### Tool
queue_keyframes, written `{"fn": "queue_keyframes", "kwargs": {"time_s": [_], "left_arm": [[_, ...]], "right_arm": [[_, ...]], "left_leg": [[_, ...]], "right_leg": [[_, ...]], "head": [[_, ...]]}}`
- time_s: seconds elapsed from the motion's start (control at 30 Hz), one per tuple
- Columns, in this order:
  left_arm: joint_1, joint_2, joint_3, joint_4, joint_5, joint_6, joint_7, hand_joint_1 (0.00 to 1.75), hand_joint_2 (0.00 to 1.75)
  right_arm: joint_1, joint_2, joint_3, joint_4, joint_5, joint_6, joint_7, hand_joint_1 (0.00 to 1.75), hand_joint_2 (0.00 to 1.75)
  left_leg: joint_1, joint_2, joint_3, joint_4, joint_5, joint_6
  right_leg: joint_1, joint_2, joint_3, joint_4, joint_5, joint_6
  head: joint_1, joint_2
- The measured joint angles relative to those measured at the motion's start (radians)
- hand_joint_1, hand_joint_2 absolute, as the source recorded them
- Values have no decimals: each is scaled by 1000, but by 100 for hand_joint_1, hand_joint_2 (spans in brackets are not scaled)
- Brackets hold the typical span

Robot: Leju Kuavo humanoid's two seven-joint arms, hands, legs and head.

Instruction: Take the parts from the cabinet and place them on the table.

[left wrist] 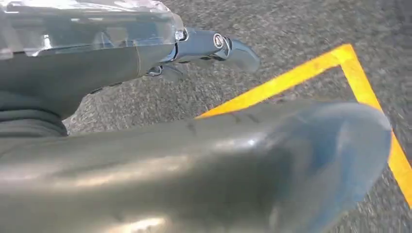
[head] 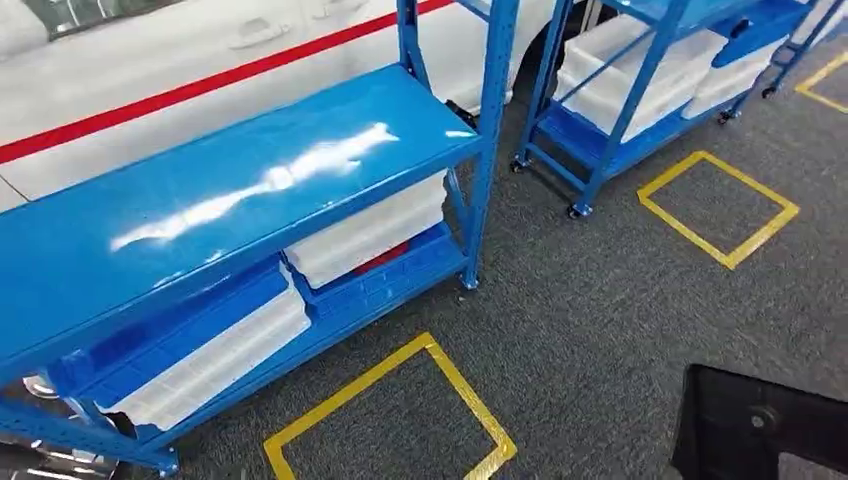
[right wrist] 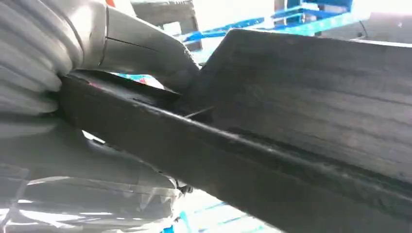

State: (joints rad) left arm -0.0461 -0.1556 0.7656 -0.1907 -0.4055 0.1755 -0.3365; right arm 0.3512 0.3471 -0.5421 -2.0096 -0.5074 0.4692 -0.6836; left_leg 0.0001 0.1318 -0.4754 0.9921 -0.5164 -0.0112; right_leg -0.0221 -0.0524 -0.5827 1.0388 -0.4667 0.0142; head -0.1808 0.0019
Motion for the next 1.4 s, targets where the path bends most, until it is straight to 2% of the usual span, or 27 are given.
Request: {"fn": "queue_keyframes", "kwargs": {"time_s": [0.07, 0.1, 0.13, 0.2, 0.23, 0.27, 0.33, 0.37, 0.4, 0.43, 0.5, 0.57, 0.63, 0.7, 0.77, 0.8, 0.87, 0.9, 0.93, 1.07, 1.1, 1.17, 1.23, 1.27, 1.3, 1.37, 1.4], "left_arm": [[-2, 1, 2, 0, 3, -13, -2, 0, 0], [-3, 7, 4, 0, 11, -20, -3, 0, 0], [-1, 7, 5, 0, 13, -23, -4, 0, 0], [6, 11, 6, 0, 15, -29, -4, 0, 0], [8, 13, 8, 0, 17, -30, -4, 0, 0], [9, 16, 9, 0, 18, -30, -4, 0, 0], [9, 19, 16, 0, 19, -31, -4, 0, 0], [8, 21, 18, 0, 20, -31, -4, 0, 0], [8, 22, 22, 0, 23, -31, -4, 0, 0], [9, 25, 26, 0, 30, -31, -2, 0, 0], [5, 25, 31, 0, 32, -30, 3, 0, 0], [1, 24, 34, 0, 35, -24, 8, 0, 0], [-1, 24, 41, 0, 35, -22, 8, 0, 0], [4, 25, 50, 0, 35, -21, 10, 0, 0], [4, 25, 53, 0, 37, -21, 10, 0, 0], [4, 24, 55, 0, 42, -20, 10, 0, 0], [1, 22, 57, 0, 51, -19, 11, 0, 0], [0, 21, 57, 0, 51, -19, 11, 0, 0], [-1, 21, 58, 0, 50, -18, 11, 0, 0], [-10, 21, 71, -1, 53, -15, 14, 0, 0], [-11, 21, 75, -2, 56, -12, 16, 0, 0], [-11, 21, 83, -2, 72, -5, 18, 0, 0], [-9, 19, 95, -1, 82, 7, 20, 0, 0], [-8, 18, 102, -1, 88, 12, 21, 0, 0], [-8, 18, 108, -1, 91, 16, 21, 0, 0], [-10, 18, 117, -1, 102, 21, 22, 0, 0], [-11, 18, 123, -2, 103, 22, 22, 0, 0]], "right_arm": [[0, 0, 0, -1, -2, -10, -2, 175, 175], [0, 0, 0, -2, -2, -12, -4, 175, 175], [-3, 0, 1, -3, -2, -13, -5, 175, 175], [-8, 2, 5, -2, -2, -16, -7, 175, 175], [-8, 2, 7, -2, 0, -18, -7, 175, 175], [-8, 2, 9, -1, 4, -20, -7, 175, 175], [-10, 2, 13, -1, 9, -24, -8, 175, 175], [-11, 2, 16, -1, 13, -26, -8, 175, 175], [-13, 2, 19, -1, 16, -29, -10, 175, 175], [-18, 3, 24, 0, 20, -29, -11, 175, 175], [-21, 4, 35, 0, 27, -29, -11, 175, 175], [-23, 5, 38, 0, 34, -28, -11, 175, 175], [-28, 5, 44, 2, 40, -27, -11, 175, 175], [-38, 5, 50, 5, 41, -28, -10, 175, 175], [-38, 5, 53, 11, 41, -27, -10, 175, 175], [-39, 5, 55, 14, 42, -26, -9, 175, 175], [-43, 5, 63, 18, 52, -21, -9, 175, 175], [-48, 5, 64, 18, 60, -19, -9, 175, 175], [-55, 5, 68, 22, 65, -19, -9, 175, 175], [-63, 5, 76, 25, 90, -20, -11, 175, 175], [-66, 5, 79, 25, 98, -20, -11, 175, 175], [-80, 6, 96, 30, 112, -20, -11, 175, 175], [-92, 6, 111, 41, 120, -23, -11, 175, 175], [-96, 6, 118, 48, 122, -29, -11, 175, 175], [-100, 6, 127, 57, 126, -35, -11, 175, 175], [-112, 5, 151, 75, 132, -50, -11, 175, 175], [-117, 5, 161, 80, 133, -52, -11, 175, 175]], "left_leg": [[6, 1, 1, 4, -10, -13], [11, -63, -7, 34, -38, -17], [12, -97, -33, 92, -75, -17], [12, -121, -115, 266, -155, -19], [12, -122, -143, 322, -166, -18], [12, -122, -150, 329, -151, -15], [11, -130, -95, 197, -57, -5], [11, -151, -52, 97, -4, 2], [11, -207, -28, 32, 12, 9], [12, -225, -26, 18, 9, 11], [6, -206, -26, 15, 5, 10], [14, -179, -20, -5, 21, 25], [10, -151, -16, -16, 31, 39], [5, -118, -22, -13, 31, 39], [2, -88, -23, -12, 30, 39], [2, -75, -23, -11, 29, 37], [3, -49, -20, -7, 23, 31], [1, -39, -17, -2, 17, 25], [-9, -30, -21, 1, 11, 18], [-7, 9, -8, 1, 6, 0], [1, -18, -13, 13, -7, -7], [4, -100, -65, 133, -86, -11], [4, -121, -142, 297, -152, -14], [4, -123, -162, 334, -153, -13], [4, -123, -159, 319, -128, -11], [4, -135, -90, 155, -25, -4], [4, -170, -48, 57, 23, 2]], "right_leg": [[-10, 23, -2, -8, 7, -17], [-9, 31, -4, -8, 9, -22], [-9, 40, -7, -8, 10, -28], [-5, 66, -14, -8, 13, -34], [-2, 81, -15, -8, 14, -35], [0, 97, -15, -8, 14, -35], [3, 129, -10, -7, 15, -34], [3, 143, -7, -7, 16, -33], [0, 154, -8, -7, 17, -30], [5, 166, -13, -2, 21, -22], [-5, 192, -23, -8, 29, -7], [-3, 206, -26, -9, 37, 9], [4, 90, -60, 54, -12, 5], [1, 62, -135, 214, -93, 8], [-2, 58, -171, 297, -107, 13], [-2, 56, -155, 270, -84, 14], [-2, 33, -55, 97, -2, 10], [1, -13, -4, 4, 15, 7], [12, -46, 0, -3, 1, -6], [12, 7, -10, -10, 9, -26], [6, 17, -8, -16, 14, -32], [6, 41, -13, -16, 19, -43], [10, 71, -18, -15, 21, -47], [12, 86, -18, -15, 22, -48], [13, 101, -17, -14, 23, -47], [13, 134, -14, -12, 24, -45], [13, 147, -13, -12, 26, -43]], "head": [[0, 0], [0, 0], [0, 0], [0, 0], [0, 0], [0, 0], [0, 0], [0, 0], [0, 0], [0, 0], [0, 0], [0, 0], [1, 0], [1, 0], [1, 0], [1, 0], [1, 0], [1, 0], [1, 0], [1, 0], [1, 0], [0, 0], [0, 0], [0, 0], [0, 0], [0, 0], [0, 0]]}}
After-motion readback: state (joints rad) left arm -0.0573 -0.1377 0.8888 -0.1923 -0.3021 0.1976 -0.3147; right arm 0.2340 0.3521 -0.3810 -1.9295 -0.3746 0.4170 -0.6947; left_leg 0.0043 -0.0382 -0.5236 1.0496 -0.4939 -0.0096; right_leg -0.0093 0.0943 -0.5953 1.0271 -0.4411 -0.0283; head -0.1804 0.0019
